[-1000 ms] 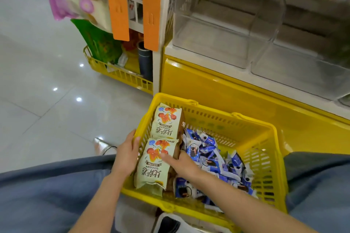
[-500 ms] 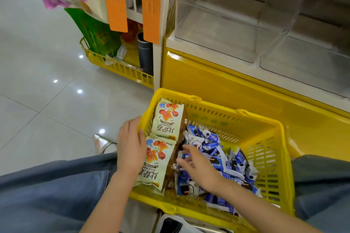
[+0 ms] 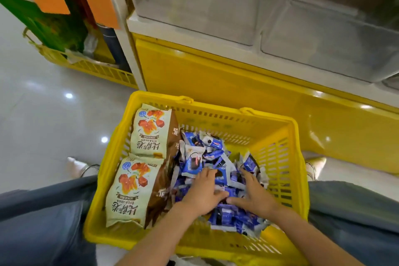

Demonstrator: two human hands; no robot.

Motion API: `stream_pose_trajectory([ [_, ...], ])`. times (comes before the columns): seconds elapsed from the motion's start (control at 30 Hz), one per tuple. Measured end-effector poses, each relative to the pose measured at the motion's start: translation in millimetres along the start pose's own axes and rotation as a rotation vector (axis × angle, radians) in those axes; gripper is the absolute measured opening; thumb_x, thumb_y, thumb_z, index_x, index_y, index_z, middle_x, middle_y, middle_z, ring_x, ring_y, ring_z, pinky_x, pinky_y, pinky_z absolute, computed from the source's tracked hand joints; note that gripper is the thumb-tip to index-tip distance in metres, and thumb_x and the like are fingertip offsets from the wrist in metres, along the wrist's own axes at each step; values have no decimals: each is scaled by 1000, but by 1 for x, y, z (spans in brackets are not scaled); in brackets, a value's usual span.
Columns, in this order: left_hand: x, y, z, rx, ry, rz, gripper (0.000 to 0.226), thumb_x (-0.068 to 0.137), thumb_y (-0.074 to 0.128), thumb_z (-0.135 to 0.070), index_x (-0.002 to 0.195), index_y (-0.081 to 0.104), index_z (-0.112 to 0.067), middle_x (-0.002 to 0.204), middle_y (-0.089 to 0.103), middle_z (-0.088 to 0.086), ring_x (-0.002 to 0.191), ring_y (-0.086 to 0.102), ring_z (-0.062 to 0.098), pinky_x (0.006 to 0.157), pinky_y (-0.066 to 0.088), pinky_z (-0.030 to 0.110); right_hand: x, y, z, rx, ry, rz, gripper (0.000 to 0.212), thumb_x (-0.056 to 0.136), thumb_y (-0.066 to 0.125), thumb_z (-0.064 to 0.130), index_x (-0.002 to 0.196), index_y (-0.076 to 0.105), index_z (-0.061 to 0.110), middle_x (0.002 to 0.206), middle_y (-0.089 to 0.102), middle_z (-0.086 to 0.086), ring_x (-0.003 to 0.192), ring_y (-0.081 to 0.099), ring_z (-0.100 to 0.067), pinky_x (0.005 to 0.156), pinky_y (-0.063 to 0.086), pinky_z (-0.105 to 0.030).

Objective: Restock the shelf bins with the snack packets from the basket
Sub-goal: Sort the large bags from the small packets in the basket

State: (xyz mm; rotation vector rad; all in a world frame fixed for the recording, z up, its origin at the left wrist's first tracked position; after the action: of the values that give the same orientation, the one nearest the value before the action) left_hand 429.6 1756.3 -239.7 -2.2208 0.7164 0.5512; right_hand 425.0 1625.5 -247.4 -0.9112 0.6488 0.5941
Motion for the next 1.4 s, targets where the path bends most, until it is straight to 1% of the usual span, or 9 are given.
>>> stream_pose_trajectory([
  [0.23, 31, 11, 31, -17, -231, 48, 91, 81, 51, -65, 146, 18, -12, 150, 27, 9, 139, 20, 29, 112, 23, 41, 13, -5, -16, 94, -3, -6, 73, 81, 66, 47, 141, 33, 23, 143, 38, -1, 127, 43, -16, 97, 38, -24],
  [0.33, 35, 11, 30, -94, -190, 17, 73, 81, 58, -57, 136, 35, -16, 138, 43, 5, 127, 39, 23, 104, 37, 37, 14, -23, -5, 96, -89, -144, 40, 87, 64, 34, 123, 53, 20, 98, 58, 8, 76, 54, 9, 64, 39, -3],
  [0.47, 36, -8, 15, -216, -99, -69, 56, 89, 52, -48, 133, 40, -17, 132, 52, 4, 101, 55, 9, 86, 43, 23, 18, -49, 12, 247, -177, -293, 13, 90, 61, 24, 103, 63, 22, 69, 53, 20, 57, 54, 6, 50, 38, -6],
  [0.63, 64, -59, -18, -179, -40, -328, 56, 95, 42, -42, 139, 37, -7, 131, 42, 10, 114, 51, 27, 94, 39, 32, 36, -85, 14, 369, -100, -490, 19, 92, 55, 37, 99, 56, 19, 54, 48, 10, 42, 47, 1, 39, 30, -12],
  [0.73, 89, -64, -30, -18, -36, -278, 54, 96, 43, -39, 138, 38, -6, 137, 35, 12, 121, 45, 28, 100, 34, 33, 55, -90, 5, 217, 41, -419, 40, 94, 47, 43, 112, 54, 7, 80, 65, -11, 66, 61, -14, 54, 38, -23],
  [0.9, 104, -64, -34, 59, -10, -250, 48, 97, 45, -29, 138, 35, -7, 135, 37, 13, 118, 46, 28, 97, 40, 38, 61, -102, -17, 216, 179, -453, 41, 97, 40, 44, 67, 42, 16, 71, 62, -13, 69, 58, -31, 58, 38, -32],
  [1.07, 71, -61, -52, 185, 244, -348, 37, 95, 48, -20, 132, 45, -14, 119, 42, 5, 98, 49, 18, 86, 42, 29, 48, -95, -32, 309, 206, -504, 50, 95, 49, 36, 132, 41, 4, 130, 47, -13, 115, 50, -27, 92, 45, -37],
  [1.23, 35, -25, -40, 259, 341, -143, 32, 96, 48, -27, 127, 46, -20, 116, 39, -3, 92, 40, 5, 89, 38, 22, 18, -61, -29, 166, 135, -393, 18, 91, 57, 27, 104, 48, 17, 100, 56, -2, 89, 56, -19, 71, 48, -32],
  [1.4, 27, 15, -5, 244, 112, 193, 65, 95, 45, -42, 148, 15, -20, 155, 7, 2, 139, 23, 25, 111, 28, 39, -1, -18, -12, -297, 4, -51, 60, 94, 48, 45, 144, 29, 17, 145, 39, -3, 134, 33, -21, 108, 28, -33],
])
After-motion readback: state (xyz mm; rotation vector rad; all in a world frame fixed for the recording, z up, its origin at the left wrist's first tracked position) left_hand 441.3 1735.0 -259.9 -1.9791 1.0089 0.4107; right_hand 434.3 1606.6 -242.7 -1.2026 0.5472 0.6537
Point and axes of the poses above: each hand's wrist, its own x-axis towards the middle knuckle, its own y-axis out of the palm, z = x × y, the point moved 9 cm from there along x, towards the middle knuckle
